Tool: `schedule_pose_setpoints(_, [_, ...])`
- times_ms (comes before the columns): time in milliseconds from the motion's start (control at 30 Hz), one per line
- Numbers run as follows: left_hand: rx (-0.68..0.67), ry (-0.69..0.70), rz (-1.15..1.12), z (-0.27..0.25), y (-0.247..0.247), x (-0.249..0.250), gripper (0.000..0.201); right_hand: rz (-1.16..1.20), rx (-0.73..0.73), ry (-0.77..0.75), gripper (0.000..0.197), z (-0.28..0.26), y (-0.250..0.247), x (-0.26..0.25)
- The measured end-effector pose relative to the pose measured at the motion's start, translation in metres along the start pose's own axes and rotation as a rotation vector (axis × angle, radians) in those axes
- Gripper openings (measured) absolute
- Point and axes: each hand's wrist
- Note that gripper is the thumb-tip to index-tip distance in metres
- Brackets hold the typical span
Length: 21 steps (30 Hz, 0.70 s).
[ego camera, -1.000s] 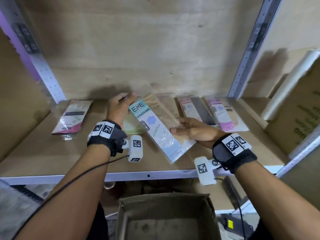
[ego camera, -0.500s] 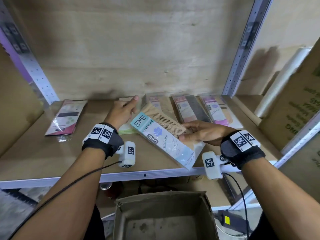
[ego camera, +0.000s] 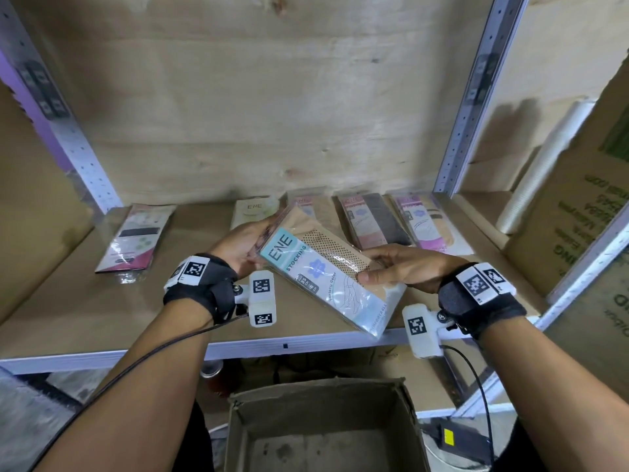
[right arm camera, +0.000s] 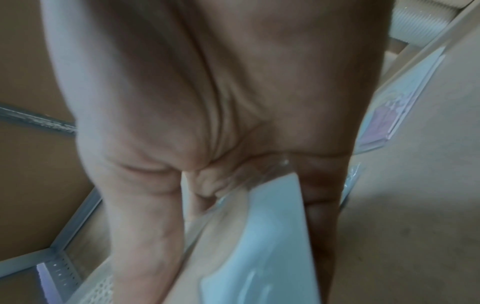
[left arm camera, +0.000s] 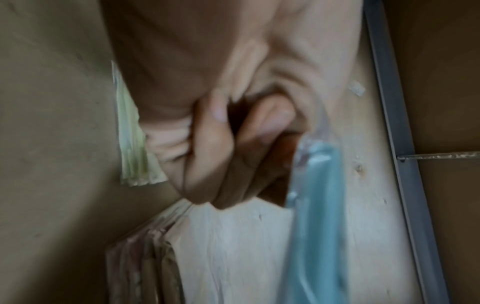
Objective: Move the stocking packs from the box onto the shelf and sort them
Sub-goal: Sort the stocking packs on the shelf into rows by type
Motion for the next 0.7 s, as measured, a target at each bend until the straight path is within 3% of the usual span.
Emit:
schedule_pose_setpoints(133, [0.112,-0.082,-0.17,0.011,0.001,-0.003,0.051,0.021,0.022,-0.012,0.035,-0.005,-0.007,0.0])
schedule_pose_setpoints(233, [0.125,-0.135,-0.347,0.016,0.005,-0.003,0.065,0.079,0.117,-0.032,0.034,-0.008,-0.014,0.003])
schedule_pose_setpoints(300, [0.082,-0.098,-0.291,0.016,0.015,-0.001,0.07,0.139,0.214,-0.055,0.034,-0.009,-0.02,0.005])
schedule_pose_setpoints(500, [-0.161,0.039,-0.01,0.006,0.079,0.007,0.06,0.282,0.495,-0.074,0.039,-0.007,-0.039,0.003])
schedule_pose_setpoints(600, [-0.138,0.121,0.055,0.012,0.118,0.014,0.043,0.314,0.583,-0.072,0.036,-0.008,-0.053,0.004])
schedule_pose_setpoints(700, [-0.046,0.19,0.106,0.021,0.157,0.025,0.04,0.313,0.714,-0.045,0.033,-0.009,-0.071,0.005])
Point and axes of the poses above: each hand's wrist, its own z-axis towards the middle knuckle, its own y-axis out of the palm, x = y × z, and after that the axes turned 12 degrees about x, right-handed
